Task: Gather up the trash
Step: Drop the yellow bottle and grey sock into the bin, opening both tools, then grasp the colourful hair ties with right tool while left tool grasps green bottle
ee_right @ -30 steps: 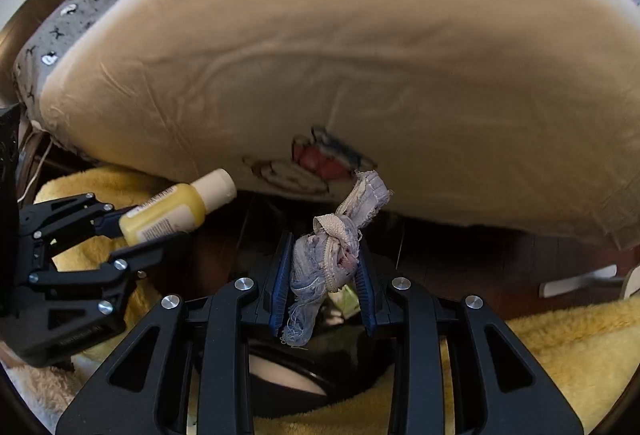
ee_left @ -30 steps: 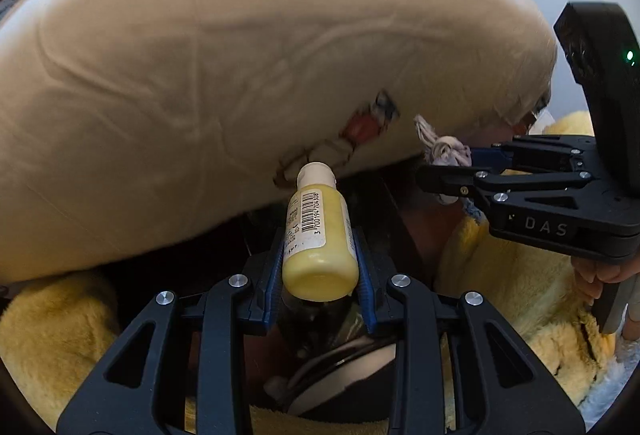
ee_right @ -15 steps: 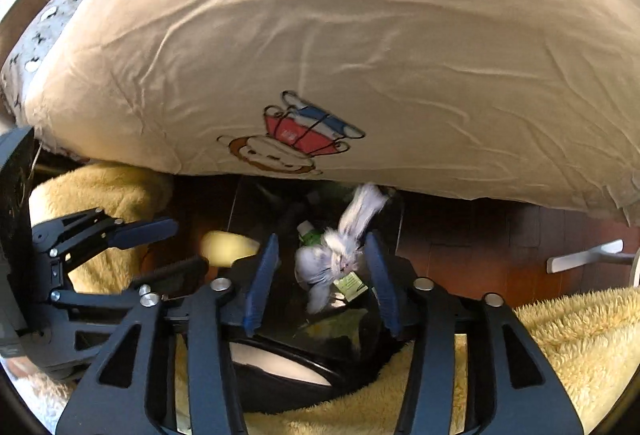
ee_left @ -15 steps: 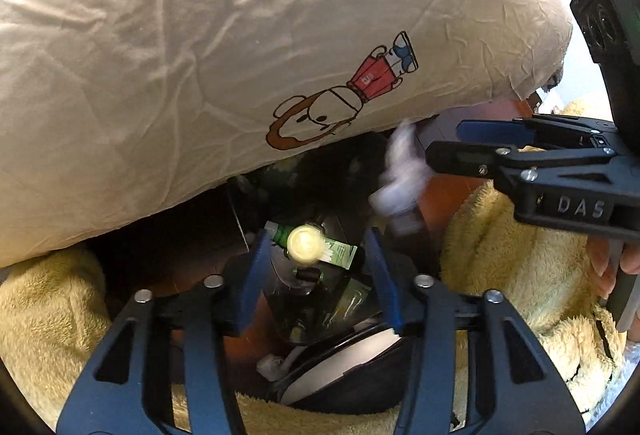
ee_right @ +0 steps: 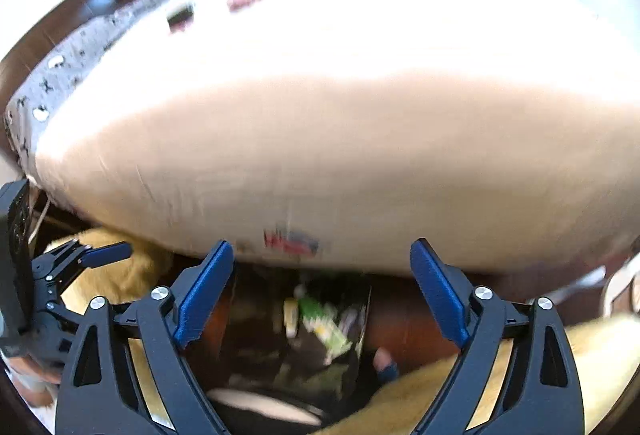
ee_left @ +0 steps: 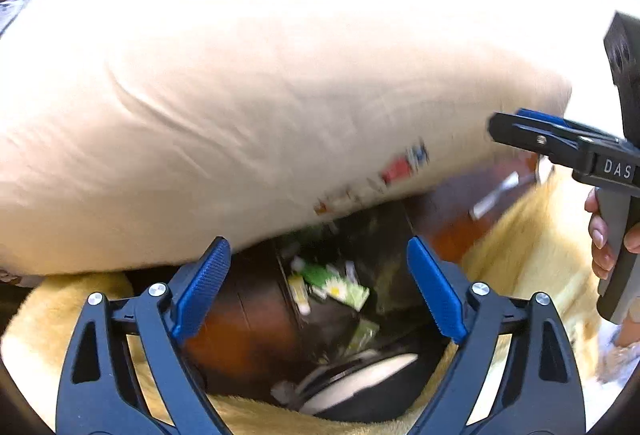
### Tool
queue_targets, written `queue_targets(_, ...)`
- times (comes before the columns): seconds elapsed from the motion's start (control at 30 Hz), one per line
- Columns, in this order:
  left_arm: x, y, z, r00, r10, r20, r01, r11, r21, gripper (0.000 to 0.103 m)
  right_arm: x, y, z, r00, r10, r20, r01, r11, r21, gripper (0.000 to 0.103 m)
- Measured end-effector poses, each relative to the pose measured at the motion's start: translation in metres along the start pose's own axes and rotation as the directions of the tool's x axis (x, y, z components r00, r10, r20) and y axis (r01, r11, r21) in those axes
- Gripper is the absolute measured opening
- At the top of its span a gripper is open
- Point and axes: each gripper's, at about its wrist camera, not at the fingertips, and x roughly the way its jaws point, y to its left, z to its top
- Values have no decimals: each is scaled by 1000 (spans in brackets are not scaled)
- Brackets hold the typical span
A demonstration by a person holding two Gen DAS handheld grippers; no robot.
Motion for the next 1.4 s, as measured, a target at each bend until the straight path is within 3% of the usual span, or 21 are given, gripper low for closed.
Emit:
queue_targets(0.13,-27,21,30,994,64,94,-61,998,-31,86,-14,4,32,996,-29,81,32,999,-39,94)
queue_targets(0.33,-49,60,80,966,179,187,-167,983,-79,86,-2,21,83,991,-20,130,31,996,-81,94)
queue_targets(0.57,-40,91,137,939,263,221,-239,962,-131,86,33,47,145,985,19,170,-3,995,-95,94)
queue_targets(0.7,-32,107,162,938,260,229,-234,963,-135,86,64,59,180,986,64,152,-53,996,-72,93)
queue_targets(0.73,-30,109,167,937,264,229,-238,962,-135,86,72,62,189,987,66,149,-58,996,-63,91)
queue_targets(0.87,-20,115,184,935,280,220,-254,957,-137,86,106,66,213,994,42,101,-40,999,-21,66)
queue_targets(0.97,-12,117,195,935,281,215,-255,957,-142,86,125,66,218,996,65,69,-64,998,-6,60)
queue_targets(1.07,-4,116,209,937,276,216,-249,958,-145,86,125,71,218,994,84,68,-81,995,-51,29)
queue_targets(1.4,31,109,264,936,292,197,-254,947,-195,86,97,63,204,996,54,71,-45,992,-114,25)
